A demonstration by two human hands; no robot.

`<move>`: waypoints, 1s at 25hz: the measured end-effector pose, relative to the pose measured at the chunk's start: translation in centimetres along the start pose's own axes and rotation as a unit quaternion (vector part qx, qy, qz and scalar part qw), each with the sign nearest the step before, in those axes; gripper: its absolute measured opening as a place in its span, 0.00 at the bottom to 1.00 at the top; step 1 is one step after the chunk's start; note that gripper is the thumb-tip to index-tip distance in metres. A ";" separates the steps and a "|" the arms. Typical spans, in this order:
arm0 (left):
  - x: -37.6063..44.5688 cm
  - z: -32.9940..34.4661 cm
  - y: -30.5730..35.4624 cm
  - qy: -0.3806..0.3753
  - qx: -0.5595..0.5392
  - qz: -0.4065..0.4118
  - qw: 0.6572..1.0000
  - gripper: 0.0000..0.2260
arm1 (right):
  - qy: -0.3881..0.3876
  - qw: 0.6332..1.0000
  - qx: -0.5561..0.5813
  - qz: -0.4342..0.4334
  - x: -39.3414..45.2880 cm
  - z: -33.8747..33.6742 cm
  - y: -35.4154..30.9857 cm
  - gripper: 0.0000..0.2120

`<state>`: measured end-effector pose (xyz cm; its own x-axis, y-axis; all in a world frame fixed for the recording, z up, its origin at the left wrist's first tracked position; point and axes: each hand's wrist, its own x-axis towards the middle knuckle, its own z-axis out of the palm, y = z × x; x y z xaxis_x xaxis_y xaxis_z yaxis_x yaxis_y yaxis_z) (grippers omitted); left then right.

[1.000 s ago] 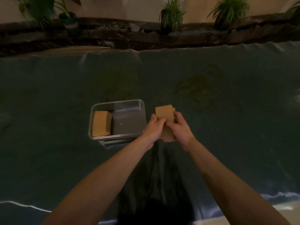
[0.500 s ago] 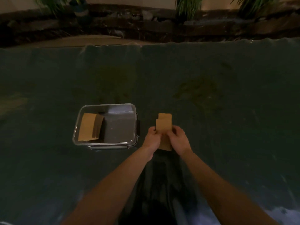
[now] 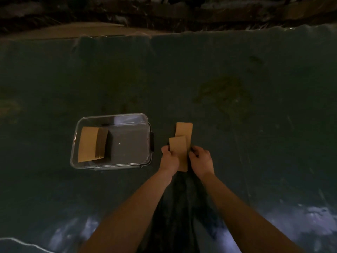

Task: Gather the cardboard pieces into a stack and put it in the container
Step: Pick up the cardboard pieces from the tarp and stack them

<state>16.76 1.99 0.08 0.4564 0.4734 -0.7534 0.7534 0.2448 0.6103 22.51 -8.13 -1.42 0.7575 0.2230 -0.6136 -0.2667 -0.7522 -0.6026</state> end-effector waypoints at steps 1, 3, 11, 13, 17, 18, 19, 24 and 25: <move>0.0 0.1 0.0 0.003 -0.005 0.007 1.000 0.17 | -0.004 1.000 0.006 -0.007 0.0 0.2 -0.1 0.20; -0.1 0.0 0.2 0.021 -0.013 0.030 0.999 0.16 | 0.030 0.999 0.018 -0.018 0.0 0.5 -0.7 0.20; 2.6 0.3 3.0 0.053 0.070 0.046 0.995 0.14 | -0.012 0.999 0.047 0.019 3.0 0.4 -3.6 0.27; 2.9 0.4 2.8 0.062 0.098 0.060 0.991 0.14 | -0.015 0.999 0.023 0.018 3.5 0.5 -3.8 0.28; 3.5 0.4 2.5 0.075 0.235 0.088 0.965 0.17 | -0.010 0.998 0.027 0.053 4.4 0.8 -3.9 0.26; 3.7 0.5 2.5 0.076 0.264 0.096 0.957 0.17 | -0.009 0.997 0.031 0.063 4.6 1.0 -3.9 0.25; 3.7 0.6 2.5 0.074 0.286 0.099 0.950 0.17 | -0.007 0.997 0.031 0.068 4.7 1.2 -3.9 0.24; 3.7 1.2 2.8 0.053 0.329 0.115 0.936 0.20 | -0.022 0.993 0.081 0.084 5.3 1.4 -3.8 0.21; 3.9 1.3 3.0 0.041 0.318 0.105 0.941 0.21 | -0.024 0.991 0.099 0.091 5.7 1.5 -3.7 0.20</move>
<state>21.45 3.46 -1.37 0.6081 0.5250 -0.5954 0.7938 -0.4056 0.4531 26.91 -3.20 -3.43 0.6582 0.1280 -0.7419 -0.5118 -0.6466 -0.5656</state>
